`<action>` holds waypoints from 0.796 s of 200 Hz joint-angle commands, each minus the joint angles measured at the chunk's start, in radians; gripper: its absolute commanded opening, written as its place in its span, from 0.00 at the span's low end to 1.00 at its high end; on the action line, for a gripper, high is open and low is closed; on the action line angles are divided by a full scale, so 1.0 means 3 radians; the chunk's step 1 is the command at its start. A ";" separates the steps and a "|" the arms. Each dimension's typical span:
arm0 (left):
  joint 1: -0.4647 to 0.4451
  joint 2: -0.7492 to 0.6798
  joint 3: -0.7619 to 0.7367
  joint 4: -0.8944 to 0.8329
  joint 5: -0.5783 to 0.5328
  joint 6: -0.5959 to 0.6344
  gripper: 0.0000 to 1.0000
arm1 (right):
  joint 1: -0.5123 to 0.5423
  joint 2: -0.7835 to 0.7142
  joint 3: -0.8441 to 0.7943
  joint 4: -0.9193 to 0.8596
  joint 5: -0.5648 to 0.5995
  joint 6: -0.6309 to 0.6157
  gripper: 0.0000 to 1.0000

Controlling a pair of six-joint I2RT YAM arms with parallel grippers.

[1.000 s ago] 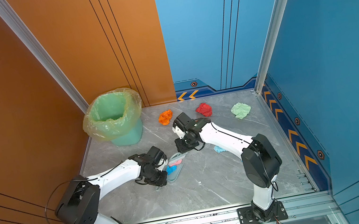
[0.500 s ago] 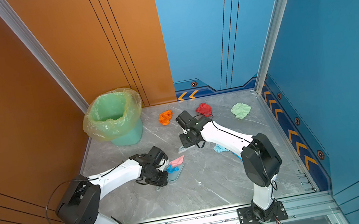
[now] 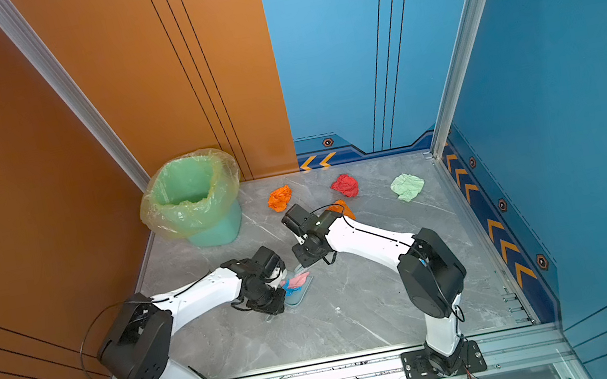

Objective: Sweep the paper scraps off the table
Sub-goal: 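Sweep the pink scrap into the dustpan with the right gripper's brush, then move the brush farther out behind the light blue and blue scraps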

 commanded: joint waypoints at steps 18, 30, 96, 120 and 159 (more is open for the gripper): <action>-0.0066 0.0166 0.0026 -0.0024 0.0031 0.0011 0.00 | -0.0120 -0.0322 -0.0131 0.0031 -0.0058 0.0053 0.00; -0.0075 0.0172 0.0046 -0.0024 0.0030 0.0011 0.00 | -0.0179 -0.0388 -0.0163 0.0048 0.0168 0.0123 0.00; -0.0174 0.0312 0.0186 -0.0028 0.0038 0.0042 0.00 | -0.0693 -0.1080 -0.0621 0.0112 0.0673 0.0247 0.00; -0.0220 0.0365 0.0242 -0.0029 0.0050 0.0049 0.00 | -0.1036 -0.1417 -0.0986 0.0143 0.1030 0.0593 0.00; -0.0302 0.0473 0.0369 -0.0054 0.0079 0.0107 0.00 | -0.1445 -0.1778 -0.1503 0.0328 0.1192 0.0892 0.00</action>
